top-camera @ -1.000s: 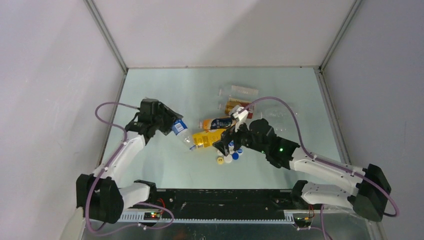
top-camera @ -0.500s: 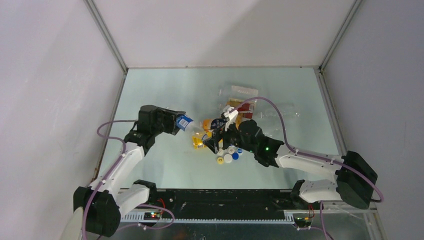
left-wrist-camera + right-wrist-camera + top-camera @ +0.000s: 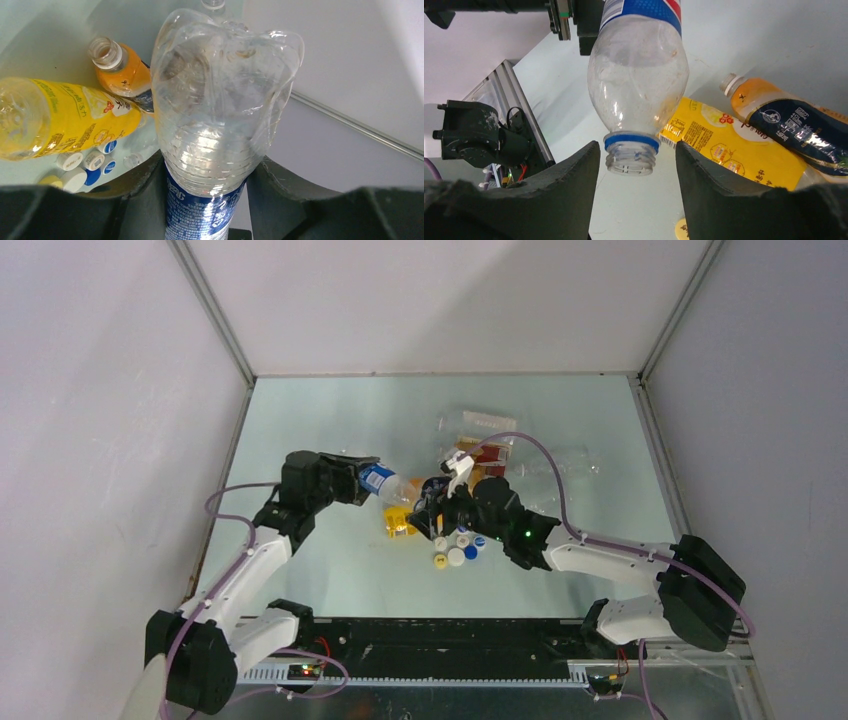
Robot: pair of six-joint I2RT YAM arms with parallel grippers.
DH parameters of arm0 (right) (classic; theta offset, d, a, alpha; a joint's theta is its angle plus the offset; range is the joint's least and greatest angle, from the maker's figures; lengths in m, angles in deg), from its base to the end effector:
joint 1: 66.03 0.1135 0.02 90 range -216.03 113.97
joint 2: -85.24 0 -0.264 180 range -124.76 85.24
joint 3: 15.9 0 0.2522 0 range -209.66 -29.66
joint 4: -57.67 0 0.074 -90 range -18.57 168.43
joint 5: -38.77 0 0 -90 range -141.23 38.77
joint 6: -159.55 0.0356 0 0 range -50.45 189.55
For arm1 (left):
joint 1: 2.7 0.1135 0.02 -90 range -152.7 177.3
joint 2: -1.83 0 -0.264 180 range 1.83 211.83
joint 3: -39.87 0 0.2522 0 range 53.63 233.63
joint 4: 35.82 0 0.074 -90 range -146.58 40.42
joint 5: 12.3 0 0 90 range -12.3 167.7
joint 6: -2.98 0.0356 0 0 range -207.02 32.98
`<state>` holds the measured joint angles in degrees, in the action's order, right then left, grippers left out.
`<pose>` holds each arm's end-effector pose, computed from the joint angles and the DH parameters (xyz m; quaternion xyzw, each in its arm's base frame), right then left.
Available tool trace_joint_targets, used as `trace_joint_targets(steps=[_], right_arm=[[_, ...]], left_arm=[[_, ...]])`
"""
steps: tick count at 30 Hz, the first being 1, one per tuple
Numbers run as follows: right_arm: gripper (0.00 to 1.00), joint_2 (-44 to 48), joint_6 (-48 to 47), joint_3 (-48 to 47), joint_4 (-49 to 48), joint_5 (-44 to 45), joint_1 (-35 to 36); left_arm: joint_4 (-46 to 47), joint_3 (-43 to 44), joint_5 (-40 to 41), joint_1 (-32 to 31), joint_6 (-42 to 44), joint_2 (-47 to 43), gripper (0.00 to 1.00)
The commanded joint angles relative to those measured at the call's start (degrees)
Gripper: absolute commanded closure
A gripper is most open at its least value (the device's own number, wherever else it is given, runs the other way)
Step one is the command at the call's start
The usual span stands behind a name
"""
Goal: Screw on the bottle caps
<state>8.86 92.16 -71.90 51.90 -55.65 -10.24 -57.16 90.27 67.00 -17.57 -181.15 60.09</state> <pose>0.1665 0.2498 0.2546 -0.2484 0.7510 0.4098 0.4542 0.2168 -0.0644 0.2504 -0.5114 0.6915 -0.4569 0.2271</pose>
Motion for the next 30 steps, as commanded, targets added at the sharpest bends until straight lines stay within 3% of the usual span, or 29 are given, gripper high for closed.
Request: trace_joint_targets(steps=[1, 5, 11, 12, 14, 17, 22, 30], right_arm=[[0.43, 0.0, 1.0, -2.3, -4.4, -0.6, -0.6], [0.53, 0.5, 1.4, -2.3, -3.9, -0.8, -1.3], [0.83, 2.1, 2.0, -2.3, -2.2, -2.8, -3.2], [0.93, 2.8, 2.1, -2.4, -1.3, -3.6, -3.5], [1.0, 3.4, 2.3, -3.0, 1.3, -4.8, -4.6], [1.0, 4.5, 2.0, -4.2, 5.7, -7.0, -6.7], [1.0, 7.7, -0.7, -7.8, 19.8, -11.3, -10.6], [1.0, 12.4, -8.5, -14.7, 44.8, -21.0, -19.7]], left_arm=[[3.5, -0.5, -0.2, -1.1, -2.4, -0.6, 0.47], [3.5, -0.6, 0.0, -1.5, -2.5, -0.5, 0.47], [3.3, -0.4, 0.3, -1.6, -0.6, -0.5, 0.44], [3.3, -0.4, 0.3, -1.6, 0.2, -0.4, 0.39], [3.2, -0.3, 0.3, -1.6, 2.2, -0.3, 0.3], [1.0, 1.6, 0.4, -1.5, 7.7, 0.9, 0.18], [-5.9, 9.3, 1.6, -1.5, 27.9, 2.5, 0.02], [-15.0, 19.7, 7.7, -4.9, 65.1, -1.2, 0.0]])
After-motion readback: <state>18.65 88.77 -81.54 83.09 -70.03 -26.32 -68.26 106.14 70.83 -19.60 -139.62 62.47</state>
